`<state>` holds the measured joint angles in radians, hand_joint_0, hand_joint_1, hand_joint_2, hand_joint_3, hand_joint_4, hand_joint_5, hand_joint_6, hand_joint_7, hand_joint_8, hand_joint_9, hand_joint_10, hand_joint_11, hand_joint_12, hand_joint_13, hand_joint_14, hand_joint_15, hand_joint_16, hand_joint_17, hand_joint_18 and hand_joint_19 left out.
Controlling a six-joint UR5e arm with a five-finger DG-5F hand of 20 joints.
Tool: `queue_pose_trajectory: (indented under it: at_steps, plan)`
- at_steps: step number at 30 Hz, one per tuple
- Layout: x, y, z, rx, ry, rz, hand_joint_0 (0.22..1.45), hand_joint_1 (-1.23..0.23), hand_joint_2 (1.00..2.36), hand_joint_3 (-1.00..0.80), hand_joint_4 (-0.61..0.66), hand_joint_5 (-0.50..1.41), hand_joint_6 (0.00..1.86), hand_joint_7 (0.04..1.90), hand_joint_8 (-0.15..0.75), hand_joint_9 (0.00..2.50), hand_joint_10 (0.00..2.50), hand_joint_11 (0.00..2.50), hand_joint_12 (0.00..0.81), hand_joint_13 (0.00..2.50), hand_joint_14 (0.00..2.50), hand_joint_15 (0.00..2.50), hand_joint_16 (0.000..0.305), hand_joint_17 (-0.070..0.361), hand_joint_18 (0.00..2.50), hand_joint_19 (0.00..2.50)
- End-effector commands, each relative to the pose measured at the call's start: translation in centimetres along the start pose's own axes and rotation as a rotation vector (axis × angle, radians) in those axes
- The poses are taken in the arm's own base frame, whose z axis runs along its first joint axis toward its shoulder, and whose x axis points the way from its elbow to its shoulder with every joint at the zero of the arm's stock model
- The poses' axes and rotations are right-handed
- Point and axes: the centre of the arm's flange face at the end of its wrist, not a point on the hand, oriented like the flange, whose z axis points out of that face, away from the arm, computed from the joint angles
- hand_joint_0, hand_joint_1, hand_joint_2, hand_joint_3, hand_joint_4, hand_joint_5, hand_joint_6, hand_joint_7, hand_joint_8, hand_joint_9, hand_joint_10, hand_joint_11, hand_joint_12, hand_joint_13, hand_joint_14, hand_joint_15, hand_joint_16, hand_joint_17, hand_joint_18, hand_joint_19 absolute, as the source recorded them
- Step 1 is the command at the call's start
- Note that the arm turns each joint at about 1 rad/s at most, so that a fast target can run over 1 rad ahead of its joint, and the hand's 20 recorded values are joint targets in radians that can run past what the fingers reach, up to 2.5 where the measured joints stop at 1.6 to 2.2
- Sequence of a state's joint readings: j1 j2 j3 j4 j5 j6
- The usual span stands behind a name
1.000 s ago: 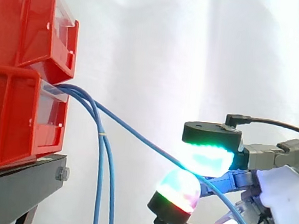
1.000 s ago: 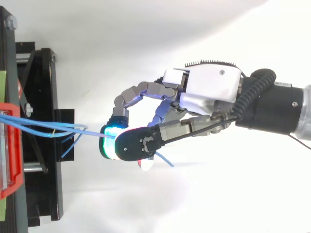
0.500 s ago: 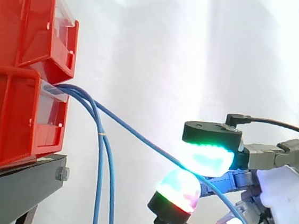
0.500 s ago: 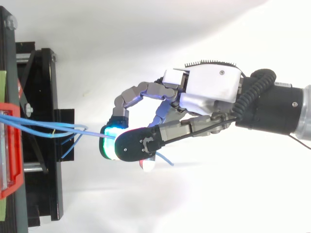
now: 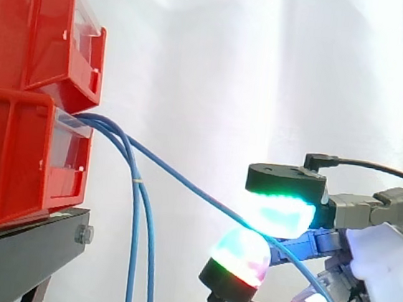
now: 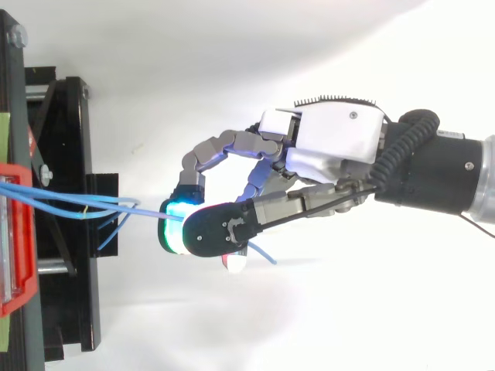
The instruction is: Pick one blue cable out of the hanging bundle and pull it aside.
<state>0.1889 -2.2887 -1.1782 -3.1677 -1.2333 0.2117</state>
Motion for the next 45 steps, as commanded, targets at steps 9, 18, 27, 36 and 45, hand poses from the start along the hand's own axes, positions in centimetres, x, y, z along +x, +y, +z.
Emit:
queue_pose_trajectory:
  at_steps: [9, 18, 27, 36, 45]
  plan:
    - [-0.02, 0.01, 0.0, 0.0, 0.0, 0.0, 0.59, -0.65, 1.0, -0.12, -0.11, -0.03, 0.87, 1.08, 0.259, 1.24, 0.02, 0.6, 0.339, 0.99, 0.02, 0.55, 0.059, 0.133, 0.85, 0.41]
    - [-0.04, -0.07, -0.01, 0.001, -0.001, 0.0, 0.59, -0.65, 1.0, -0.12, -0.11, -0.03, 0.87, 1.07, 0.265, 1.24, 0.02, 0.6, 0.341, 0.99, 0.02, 0.54, 0.059, 0.132, 0.85, 0.41]
    - [-0.04, -0.07, -0.01, 0.001, -0.001, 0.0, 0.59, -0.65, 1.0, -0.12, -0.11, -0.03, 0.87, 1.06, 0.27, 1.25, 0.02, 0.6, 0.337, 0.99, 0.02, 0.55, 0.059, 0.132, 0.85, 0.41]
    - [-0.02, 0.01, 0.0, 0.0, 0.0, 0.0, 0.59, -0.65, 1.0, -0.13, -0.11, -0.03, 0.87, 1.06, 0.27, 1.26, 0.02, 0.59, 0.339, 0.99, 0.02, 0.54, 0.059, 0.132, 0.85, 0.41]
    - [0.07, -0.08, -0.02, 0.001, 0.001, -0.001, 0.59, -0.65, 1.0, -0.13, -0.11, -0.03, 0.87, 1.07, 0.271, 1.26, 0.02, 0.59, 0.339, 0.99, 0.02, 0.54, 0.059, 0.132, 0.85, 0.4]
